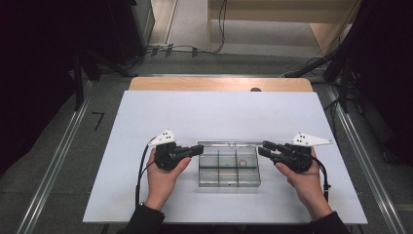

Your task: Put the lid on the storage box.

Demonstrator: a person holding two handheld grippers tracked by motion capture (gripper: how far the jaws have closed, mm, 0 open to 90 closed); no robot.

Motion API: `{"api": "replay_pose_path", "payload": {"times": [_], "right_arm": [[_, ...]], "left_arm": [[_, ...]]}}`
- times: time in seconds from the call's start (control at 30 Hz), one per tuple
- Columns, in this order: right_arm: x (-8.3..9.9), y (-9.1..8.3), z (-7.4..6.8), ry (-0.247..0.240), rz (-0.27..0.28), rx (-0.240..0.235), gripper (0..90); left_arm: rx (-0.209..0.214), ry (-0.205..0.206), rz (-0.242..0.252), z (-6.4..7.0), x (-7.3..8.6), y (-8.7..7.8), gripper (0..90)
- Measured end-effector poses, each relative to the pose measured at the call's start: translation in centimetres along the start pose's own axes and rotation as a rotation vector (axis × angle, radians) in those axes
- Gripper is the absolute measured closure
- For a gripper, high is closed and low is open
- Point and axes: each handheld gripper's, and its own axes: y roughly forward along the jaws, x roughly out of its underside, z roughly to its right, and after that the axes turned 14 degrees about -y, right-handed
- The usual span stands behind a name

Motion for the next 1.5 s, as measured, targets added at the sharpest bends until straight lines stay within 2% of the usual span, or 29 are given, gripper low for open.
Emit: {"api": "replay_pose_path", "payload": {"times": [0.13, 0.43, 0.63, 1.03, 1.13, 1.5], "right_arm": [[0.4, 0.1, -0.2, 0.020, -0.016, 0.027, 72.8], [0.6, 0.3, -0.8, 0.029, -0.020, 0.019, 87.4], [0.4, 0.2, -1.2, 0.019, -0.005, 0.000, 87.9], [0.3, -0.6, -1.9, 0.006, 0.010, -0.003, 87.9], [0.4, -0.7, -2.1, -0.001, 0.007, -0.007, 87.9], [1.1, -1.2, -2.6, -0.005, 0.010, -0.011, 87.9]], "left_arm": [[0.012, 0.000, 0.006, 0.2, 0.0, -0.1, 89.8], [0.018, 0.003, 0.005, 0.4, 0.2, -0.3, 89.9], [0.018, 0.010, 0.004, 0.5, 0.4, -0.5, 89.8], [0.024, 0.023, 0.006, 0.8, 0.9, -1.0, 89.8], [0.037, 0.027, 0.008, 0.9, 1.2, -1.1, 89.9], [0.039, 0.040, 0.003, 1.1, 2.1, -1.4, 89.9]]}}
